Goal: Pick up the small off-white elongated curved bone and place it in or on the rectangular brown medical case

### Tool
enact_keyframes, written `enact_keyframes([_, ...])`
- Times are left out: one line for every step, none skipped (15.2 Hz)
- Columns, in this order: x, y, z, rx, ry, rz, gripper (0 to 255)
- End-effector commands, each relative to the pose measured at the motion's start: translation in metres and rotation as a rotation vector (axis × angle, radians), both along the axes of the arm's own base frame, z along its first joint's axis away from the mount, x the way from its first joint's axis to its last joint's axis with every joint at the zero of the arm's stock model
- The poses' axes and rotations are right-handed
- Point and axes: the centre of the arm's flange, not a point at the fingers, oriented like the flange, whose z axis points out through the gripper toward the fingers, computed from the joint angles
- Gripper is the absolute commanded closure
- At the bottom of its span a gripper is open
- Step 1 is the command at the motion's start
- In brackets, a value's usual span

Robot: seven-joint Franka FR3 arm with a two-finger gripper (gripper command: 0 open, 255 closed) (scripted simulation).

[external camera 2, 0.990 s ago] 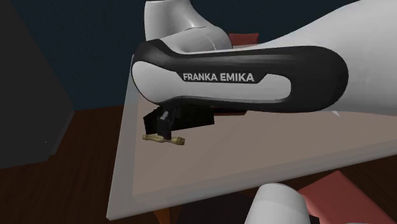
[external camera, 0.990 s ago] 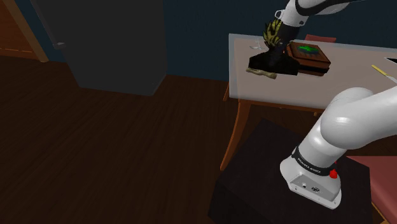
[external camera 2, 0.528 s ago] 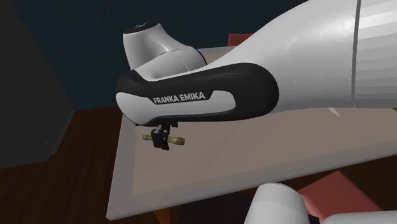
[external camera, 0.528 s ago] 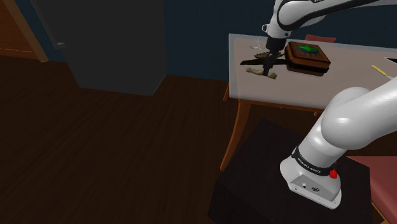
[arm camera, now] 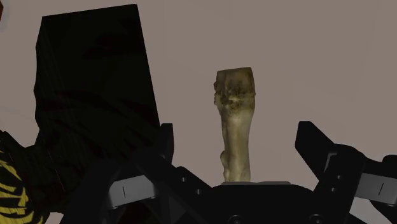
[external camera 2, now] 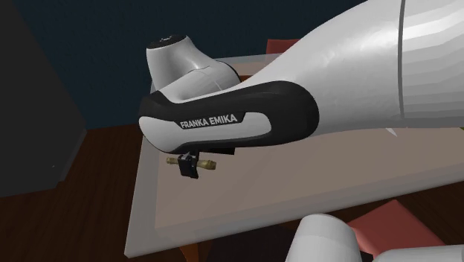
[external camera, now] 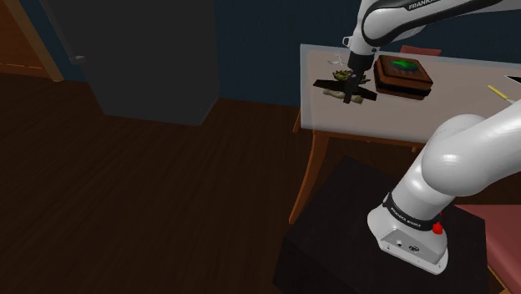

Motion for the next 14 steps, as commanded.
enact_keyframes([0.0, 0.0, 0.0, 0.0, 0.0, 0.0, 0])
enact_keyframes([0.0, 0.0, 0.0, 0.0, 0.0, 0.0, 0])
enact_keyframes([0.0, 0.0, 0.0, 0.0, 0.0, 0.0, 255])
enact_keyframes([0.0, 0.0, 0.0, 0.0, 0.0, 0.0, 255])
enact_keyframes([0.0, 0.0, 0.0, 0.0, 0.0, 0.0, 255])
enact_keyframes([0.0, 0.0, 0.0, 0.0, 0.0, 0.0, 255])
enact_keyframes([0.0, 0.0, 0.0, 0.0, 0.0, 0.0, 255])
enact_keyframes([0.0, 0.0, 0.0, 0.0, 0.0, 0.0, 255])
enact_keyframes([0.0, 0.0, 0.0, 0.0, 0.0, 0.0, 255])
enact_keyframes([0.0, 0.0, 0.0, 0.0, 0.0, 0.0, 255])
enact_keyframes([0.0, 0.0, 0.0, 0.0, 0.0, 0.0, 255])
enact_keyframes([0.0, 0.0, 0.0, 0.0, 0.0, 0.0, 255])
enact_keyframes([0.0, 0.0, 0.005, 0.0, 0.0, 0.0, 255])
enact_keyframes([0.0, 0.0, 0.01, 0.0, 0.0, 0.0, 255])
